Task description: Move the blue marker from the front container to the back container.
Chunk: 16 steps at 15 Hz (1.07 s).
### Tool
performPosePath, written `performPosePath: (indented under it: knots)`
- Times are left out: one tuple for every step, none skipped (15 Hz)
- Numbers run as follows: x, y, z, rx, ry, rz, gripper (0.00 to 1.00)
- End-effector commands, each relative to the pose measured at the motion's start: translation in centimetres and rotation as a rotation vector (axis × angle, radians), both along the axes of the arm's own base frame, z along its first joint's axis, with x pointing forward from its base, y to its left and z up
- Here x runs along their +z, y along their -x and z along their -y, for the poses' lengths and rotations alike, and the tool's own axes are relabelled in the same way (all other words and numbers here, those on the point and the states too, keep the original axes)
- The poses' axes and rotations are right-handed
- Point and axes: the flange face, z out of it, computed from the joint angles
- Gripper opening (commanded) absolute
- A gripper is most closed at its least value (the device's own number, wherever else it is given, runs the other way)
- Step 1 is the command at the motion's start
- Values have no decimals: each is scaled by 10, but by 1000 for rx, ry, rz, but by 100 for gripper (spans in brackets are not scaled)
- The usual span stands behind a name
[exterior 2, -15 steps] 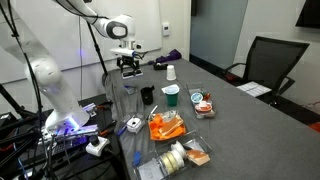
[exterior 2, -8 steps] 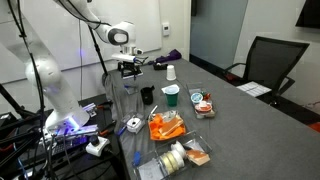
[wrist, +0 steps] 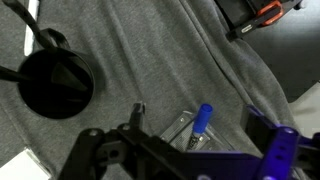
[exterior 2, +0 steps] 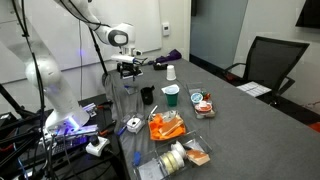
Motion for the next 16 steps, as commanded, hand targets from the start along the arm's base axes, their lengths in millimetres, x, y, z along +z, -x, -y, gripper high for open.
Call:
performPosePath:
  knots:
    - [-25, 2, -18, 18, -6, -12, 100]
    - [-32, 2, -21, 19, -1, -19, 100]
    - [-39, 2, -23, 18, 2, -26, 100]
    - [-45, 2, -25, 14, 0, -35, 100]
    - [-51, 0, -25, 5, -2, -44, 100]
    - [-56, -1, -26, -7, -5, -58, 100]
    - [-61, -2, -27, -18, -6, -70, 100]
    - [-64, -3, -27, -26, -6, -81, 100]
    - [-67, -4, -28, -34, -12, -91, 100]
    - [-70, -5, -29, -42, -19, -100, 100]
    - [-73, -6, -29, -58, -27, -108, 100]
    - [-75, -7, -30, -75, -36, -112, 100]
    - [-79, -8, -30, -91, -45, -119, 100]
    - [-80, -8, -31, -103, -52, -124, 100]
    - [-83, -8, -32, -114, -55, -129, 100]
    - [-84, -8, -33, -119, -56, -133, 75]
